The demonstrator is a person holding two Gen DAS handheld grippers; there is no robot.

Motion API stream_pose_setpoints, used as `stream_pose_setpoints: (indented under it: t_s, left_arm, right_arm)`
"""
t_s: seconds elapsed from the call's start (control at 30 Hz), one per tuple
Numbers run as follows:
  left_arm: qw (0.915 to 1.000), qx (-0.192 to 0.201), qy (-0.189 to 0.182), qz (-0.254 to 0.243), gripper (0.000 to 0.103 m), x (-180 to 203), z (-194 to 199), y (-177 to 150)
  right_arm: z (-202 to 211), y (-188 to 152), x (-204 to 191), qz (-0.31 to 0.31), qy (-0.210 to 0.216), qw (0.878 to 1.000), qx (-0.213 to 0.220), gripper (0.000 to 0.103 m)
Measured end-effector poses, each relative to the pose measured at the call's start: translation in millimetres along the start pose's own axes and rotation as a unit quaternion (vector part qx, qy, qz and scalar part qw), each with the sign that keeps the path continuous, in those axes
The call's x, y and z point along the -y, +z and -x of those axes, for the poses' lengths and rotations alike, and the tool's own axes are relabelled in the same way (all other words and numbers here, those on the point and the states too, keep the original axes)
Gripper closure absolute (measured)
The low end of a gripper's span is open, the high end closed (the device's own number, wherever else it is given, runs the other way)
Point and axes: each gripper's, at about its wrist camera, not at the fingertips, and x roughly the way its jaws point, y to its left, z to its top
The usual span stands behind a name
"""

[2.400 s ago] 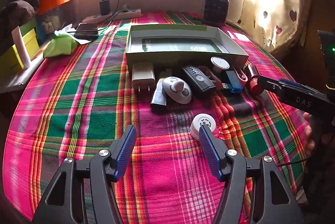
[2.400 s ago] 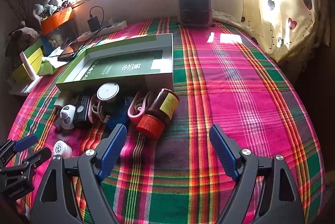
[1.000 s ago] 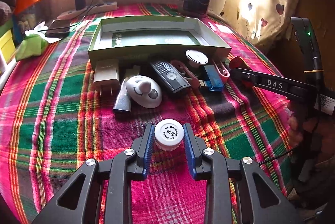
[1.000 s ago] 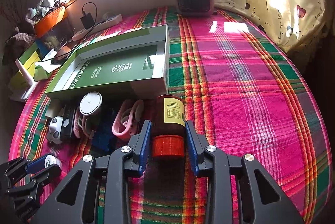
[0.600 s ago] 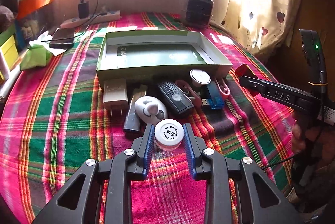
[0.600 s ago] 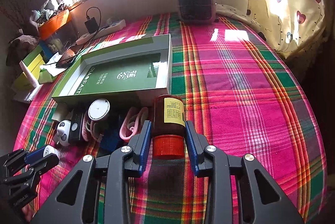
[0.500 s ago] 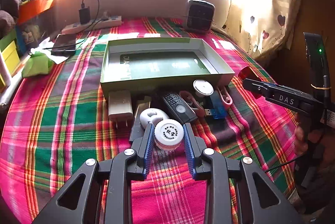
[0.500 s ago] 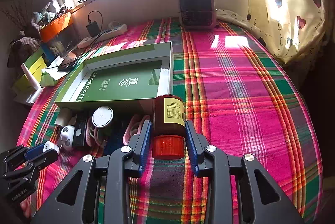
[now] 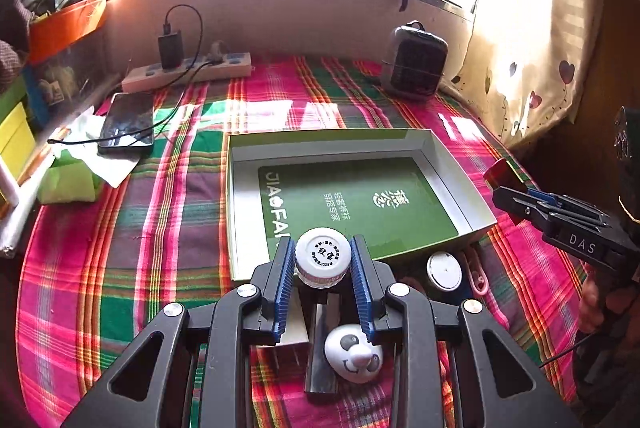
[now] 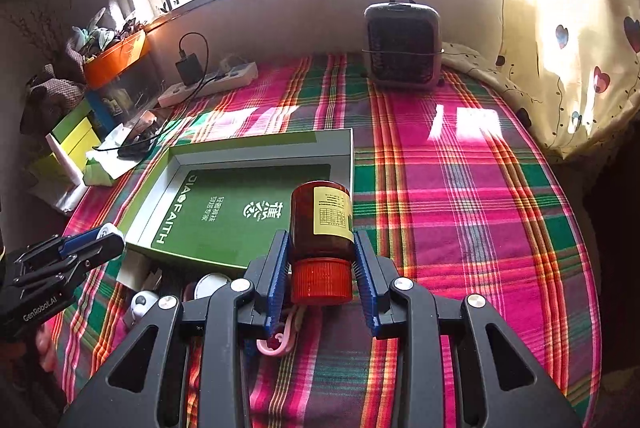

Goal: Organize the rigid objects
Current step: 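Carry both into the green tray and open both grippers to release them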

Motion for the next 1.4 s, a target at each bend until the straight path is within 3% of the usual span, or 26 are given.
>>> stream_pose_setpoints:
  t_s: [0.67,1.4]
  left_arm:
    - [0.9990,-0.042,0.010,0.013,0.076,-19.7,-82.9,39.3]
    - [0.9982,-0.056,0.024,0.002,0.076,-14.6,-99.2,36.9]
  right_arm:
    - [-83.3,30.9,-11.9,0.027,0.006,0.998,-0.053,0.070]
    - [-97.7,28.9,-23.9,0.063,-0.017,0.996,-0.054,0.070]
